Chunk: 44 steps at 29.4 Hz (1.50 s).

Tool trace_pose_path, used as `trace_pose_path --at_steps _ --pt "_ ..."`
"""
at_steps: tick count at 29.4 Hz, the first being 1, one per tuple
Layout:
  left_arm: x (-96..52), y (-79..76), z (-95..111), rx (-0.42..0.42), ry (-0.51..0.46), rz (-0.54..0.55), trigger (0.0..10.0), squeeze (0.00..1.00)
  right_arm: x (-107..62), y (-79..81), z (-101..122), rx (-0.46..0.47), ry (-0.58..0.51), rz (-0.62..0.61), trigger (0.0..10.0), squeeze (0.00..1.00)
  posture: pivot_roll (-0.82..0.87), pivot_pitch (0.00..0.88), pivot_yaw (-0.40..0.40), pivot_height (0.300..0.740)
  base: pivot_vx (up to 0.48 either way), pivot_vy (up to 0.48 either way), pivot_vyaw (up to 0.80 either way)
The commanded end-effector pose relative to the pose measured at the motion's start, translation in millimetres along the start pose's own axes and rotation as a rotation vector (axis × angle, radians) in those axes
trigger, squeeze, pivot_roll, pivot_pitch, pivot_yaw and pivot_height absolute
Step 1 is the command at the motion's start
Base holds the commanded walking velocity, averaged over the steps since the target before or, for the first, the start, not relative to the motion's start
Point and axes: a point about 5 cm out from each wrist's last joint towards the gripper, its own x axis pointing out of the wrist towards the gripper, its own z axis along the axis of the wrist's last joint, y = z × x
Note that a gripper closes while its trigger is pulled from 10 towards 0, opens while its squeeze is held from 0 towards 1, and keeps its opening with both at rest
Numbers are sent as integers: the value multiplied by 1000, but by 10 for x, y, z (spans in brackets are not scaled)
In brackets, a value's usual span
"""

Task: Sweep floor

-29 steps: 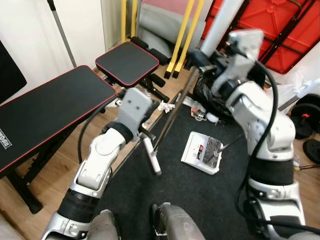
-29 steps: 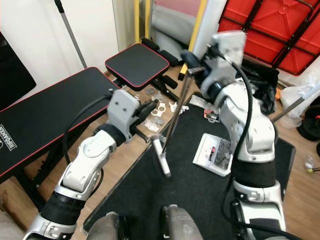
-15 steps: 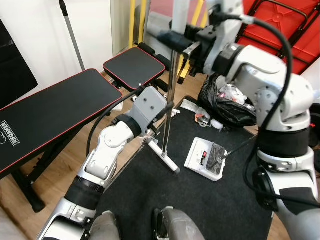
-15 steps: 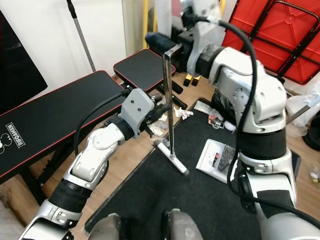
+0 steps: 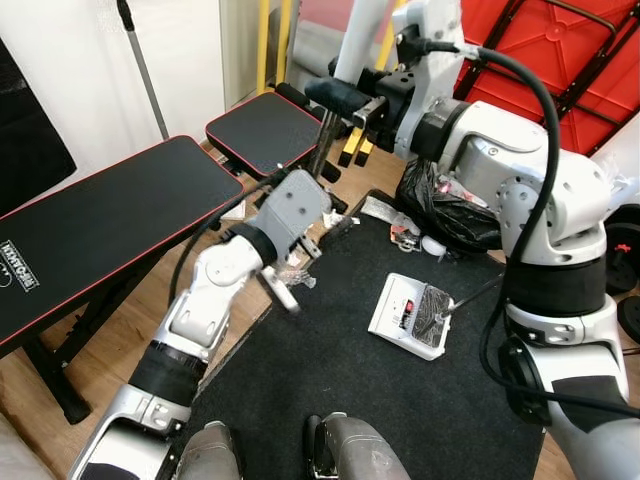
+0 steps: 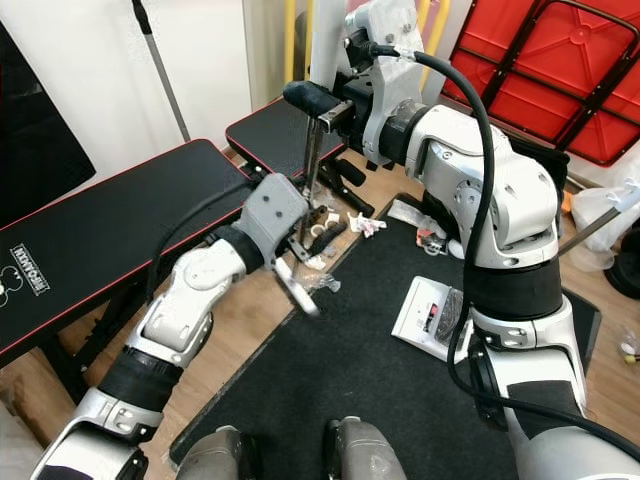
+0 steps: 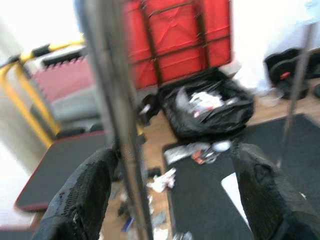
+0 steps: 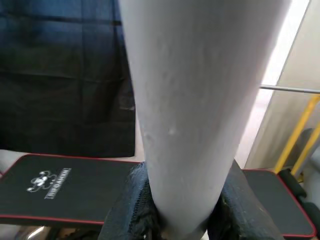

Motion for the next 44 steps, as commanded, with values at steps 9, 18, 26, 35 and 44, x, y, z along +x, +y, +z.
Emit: trace_pose_path --at_steps 9,18,26,35,44 --pt "-65 312 -170 -53 111 303 10000 1000 -76 -74 39 14 -27 -26 10000 0 -162 70 -147 740 0 0 0" --pt "-15 186 50 -105 -62 209 10000 1000 -60 -1 14 27 -29 11 10000 0 -158 58 -150 740 0 0 0" --pt "40 -71 311 -187 -239 43 0 0 -46 88 -29 38 -12 61 10000 0 -166 46 -145 740 0 0 0" --pt "12 -111 293 -168 -242 -5 0 0 -61 54 -31 38 -13 45 10000 0 -165 53 -146 740 0 0 0" --pt "-6 -132 260 -159 -224 -33 0 0 -88 10 -27 26 -8 30 10000 0 -165 56 -147 740 0 0 0"
